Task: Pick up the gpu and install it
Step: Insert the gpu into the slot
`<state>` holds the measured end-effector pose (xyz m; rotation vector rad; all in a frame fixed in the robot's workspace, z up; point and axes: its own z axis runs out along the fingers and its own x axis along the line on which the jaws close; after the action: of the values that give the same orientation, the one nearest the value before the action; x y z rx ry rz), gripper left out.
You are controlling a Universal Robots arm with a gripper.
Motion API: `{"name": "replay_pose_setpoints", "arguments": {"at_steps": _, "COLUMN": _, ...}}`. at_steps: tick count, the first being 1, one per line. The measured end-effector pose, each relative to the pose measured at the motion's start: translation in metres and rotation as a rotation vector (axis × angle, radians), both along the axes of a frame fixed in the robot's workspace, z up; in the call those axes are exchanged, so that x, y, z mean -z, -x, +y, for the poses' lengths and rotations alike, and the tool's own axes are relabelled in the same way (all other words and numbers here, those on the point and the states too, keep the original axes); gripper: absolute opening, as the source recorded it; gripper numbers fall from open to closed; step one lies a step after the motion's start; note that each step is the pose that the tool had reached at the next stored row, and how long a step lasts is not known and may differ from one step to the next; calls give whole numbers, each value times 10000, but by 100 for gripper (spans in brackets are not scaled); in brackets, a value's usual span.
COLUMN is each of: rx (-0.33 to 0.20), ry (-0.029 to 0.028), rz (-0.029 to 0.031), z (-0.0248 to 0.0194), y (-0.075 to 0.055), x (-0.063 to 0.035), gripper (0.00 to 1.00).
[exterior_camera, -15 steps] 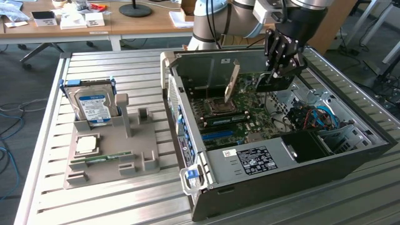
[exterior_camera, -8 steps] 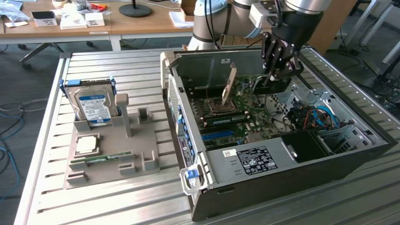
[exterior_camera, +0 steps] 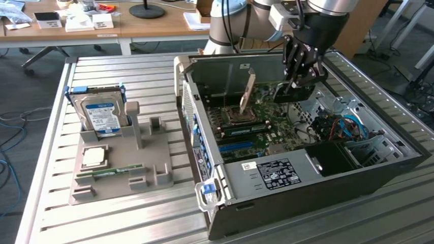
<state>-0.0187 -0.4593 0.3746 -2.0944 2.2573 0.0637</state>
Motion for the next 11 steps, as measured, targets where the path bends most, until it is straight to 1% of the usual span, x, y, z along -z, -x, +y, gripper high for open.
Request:
{"name": "replay_pose_setpoints", "arguments": {"at_steps": 5, "rx": 1, "ry": 1, "rz": 1, "z": 0, "y": 68, "x": 10, "gripper": 27}}
{"name": "replay_pose_setpoints", "arguments": {"at_steps": 11, "rx": 0, "ry": 0, "rz": 1, "z": 0, "y": 92, "x": 14, "gripper": 27}}
